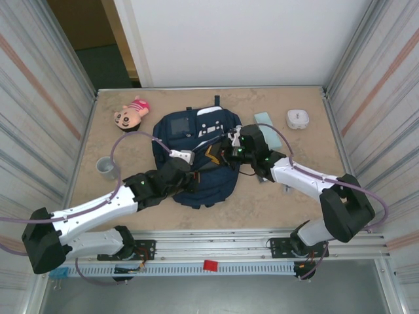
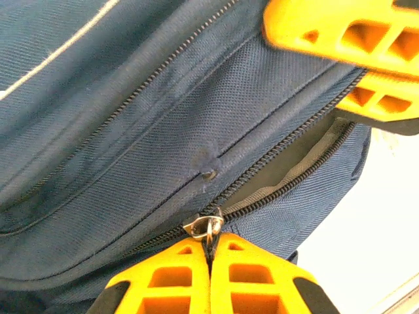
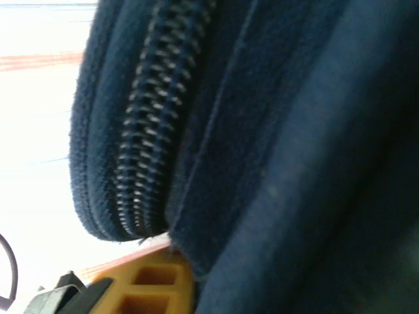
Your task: Pack the student bag
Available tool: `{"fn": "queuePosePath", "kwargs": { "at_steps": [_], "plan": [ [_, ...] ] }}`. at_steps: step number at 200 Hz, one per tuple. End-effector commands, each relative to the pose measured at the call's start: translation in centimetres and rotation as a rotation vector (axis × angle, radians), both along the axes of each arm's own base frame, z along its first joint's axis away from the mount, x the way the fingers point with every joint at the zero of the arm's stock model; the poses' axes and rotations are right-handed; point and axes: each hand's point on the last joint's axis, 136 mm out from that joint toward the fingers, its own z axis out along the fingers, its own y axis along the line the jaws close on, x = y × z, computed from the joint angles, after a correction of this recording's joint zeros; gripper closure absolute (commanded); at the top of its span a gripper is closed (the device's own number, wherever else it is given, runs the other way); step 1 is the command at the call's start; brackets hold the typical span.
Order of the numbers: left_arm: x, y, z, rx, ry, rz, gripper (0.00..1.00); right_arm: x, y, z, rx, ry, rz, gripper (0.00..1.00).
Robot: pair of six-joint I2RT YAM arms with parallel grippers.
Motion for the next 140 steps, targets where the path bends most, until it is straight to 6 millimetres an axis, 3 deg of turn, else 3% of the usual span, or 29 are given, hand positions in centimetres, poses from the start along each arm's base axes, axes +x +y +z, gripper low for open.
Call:
{"fn": "queuePosePath", "kwargs": {
  "at_steps": [1,44,62,75,91,99,140],
  "plan": [
    [1.2,1.8,1.6,0.028,-0.059,0.058,1.0,0.9,-0.4,3.2,0.032,-0.079,0.055,0.97],
    [2.2,8.1,-0.1,0.099,-0.033,0.167,1.0,1.2,-3.8,7.1,0.03,-0.146,0.232,1.0],
    [2.5,9.6,0.1,0.107,-0.055,0.179,1.0,2.0,-4.9,7.8,0.056,-0.141,0.242,0.99],
    [2.7,9.3,0.7,0.08,-0.08,0.149,1.0,2.5,-5.1,7.7,0.044,-0.136,0.236,0.9],
    [2.9,8.1,1.5,0.028,-0.104,0.102,1.0,2.9,-4.6,7.6,0.045,-0.131,0.212,0.62],
    [2.9,7.4,1.7,-0.001,-0.106,0.08,1.0,3.1,-4.4,7.6,0.045,-0.13,0.179,0.53],
    [3.4,5.6,2.5,-0.061,-0.115,0.047,1.0,2.3,-2.0,5.4,0.061,-0.08,0.003,0.45]
  ]
}}
